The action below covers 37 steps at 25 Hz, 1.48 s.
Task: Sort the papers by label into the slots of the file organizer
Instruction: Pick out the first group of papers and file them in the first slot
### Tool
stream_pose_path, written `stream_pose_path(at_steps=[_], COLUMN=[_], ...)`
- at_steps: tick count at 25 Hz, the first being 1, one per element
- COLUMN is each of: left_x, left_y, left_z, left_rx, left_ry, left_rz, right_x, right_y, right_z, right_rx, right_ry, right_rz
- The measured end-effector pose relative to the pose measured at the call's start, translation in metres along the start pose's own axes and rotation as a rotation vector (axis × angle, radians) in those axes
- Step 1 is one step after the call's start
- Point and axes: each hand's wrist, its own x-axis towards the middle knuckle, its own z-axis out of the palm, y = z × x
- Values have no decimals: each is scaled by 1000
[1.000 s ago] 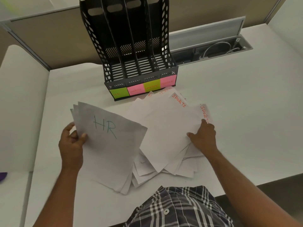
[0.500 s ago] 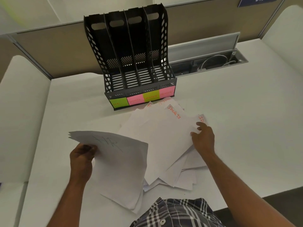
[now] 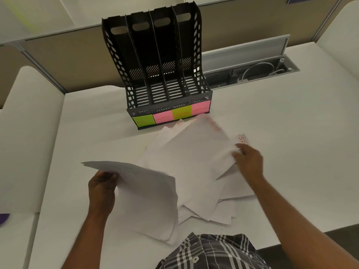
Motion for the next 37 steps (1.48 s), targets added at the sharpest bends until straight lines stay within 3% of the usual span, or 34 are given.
stream_pose_path(at_steps=[2, 5, 8, 9, 12, 14, 19, 24, 26, 29, 31, 37], left_x=[1, 2, 0, -1, -2, -3, -6, -5, -5, -5, -3, 7], left_y=[1, 1, 0, -1, -1, -1, 0, 1, 3, 9, 11, -8], left_z=[-3, -6, -7, -7, -4, 1, 14, 25, 30, 35, 38, 54], left_rx=[-39, -113, -152, -154, -144, -127, -84, -30, 10, 128, 232, 399], left_ry=[18, 18, 46, 53, 60, 51, 16, -28, -31, -47, -39, 39], left_rz=[-17, -27, -36, -39, -45, -40, -35, -5, 6, 56, 102, -13], right_x=[22, 28, 6, -6, -40, -51, -47, -44, -44, -30, -18, -17], right_y=[8, 11, 17, 19, 20, 18, 2, -14, -24, -51, -76, -161], right_z=[-18, -25, -21, -17, 5, 18, 34, 44, 39, 8, -24, -109], right_rx=[47, 129, -133, -187, -266, -178, 245, 333, 213, -204, -425, -459], right_ry=[67, -12, 98, 75, -210, -229, -63, -294, -324, -298, -286, -374], right_rz=[127, 207, 94, 74, 197, 247, 439, 487, 371, 26, -99, -268])
